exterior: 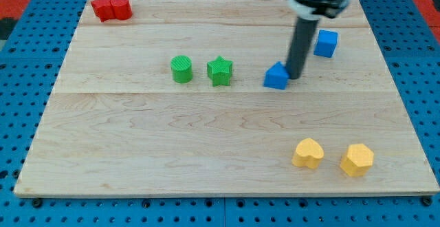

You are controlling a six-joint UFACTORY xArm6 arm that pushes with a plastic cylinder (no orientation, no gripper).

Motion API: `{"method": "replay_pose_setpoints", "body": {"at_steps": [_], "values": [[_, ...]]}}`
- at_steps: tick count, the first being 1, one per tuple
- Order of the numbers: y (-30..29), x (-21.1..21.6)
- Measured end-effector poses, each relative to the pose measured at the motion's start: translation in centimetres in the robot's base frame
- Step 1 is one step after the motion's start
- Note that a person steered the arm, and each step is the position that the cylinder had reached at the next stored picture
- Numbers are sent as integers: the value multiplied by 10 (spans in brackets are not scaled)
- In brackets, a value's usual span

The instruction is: Slide the blue blocks to the bottom center of the board

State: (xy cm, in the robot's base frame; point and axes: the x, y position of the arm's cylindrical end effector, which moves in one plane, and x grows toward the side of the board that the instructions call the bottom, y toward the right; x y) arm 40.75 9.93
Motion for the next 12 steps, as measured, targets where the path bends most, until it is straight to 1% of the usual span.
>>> {"method": "replay_pose_setpoints", "body": {"at_steps": [1,2,3,4,5,7,8,9,10,11,12], "values": [[-55,22],[-63,27],[-66,7],[-94,4],[-118,25],[-118,93],[-109,117],[-104,109],[-8,66],[106,15],[143,-60]]}}
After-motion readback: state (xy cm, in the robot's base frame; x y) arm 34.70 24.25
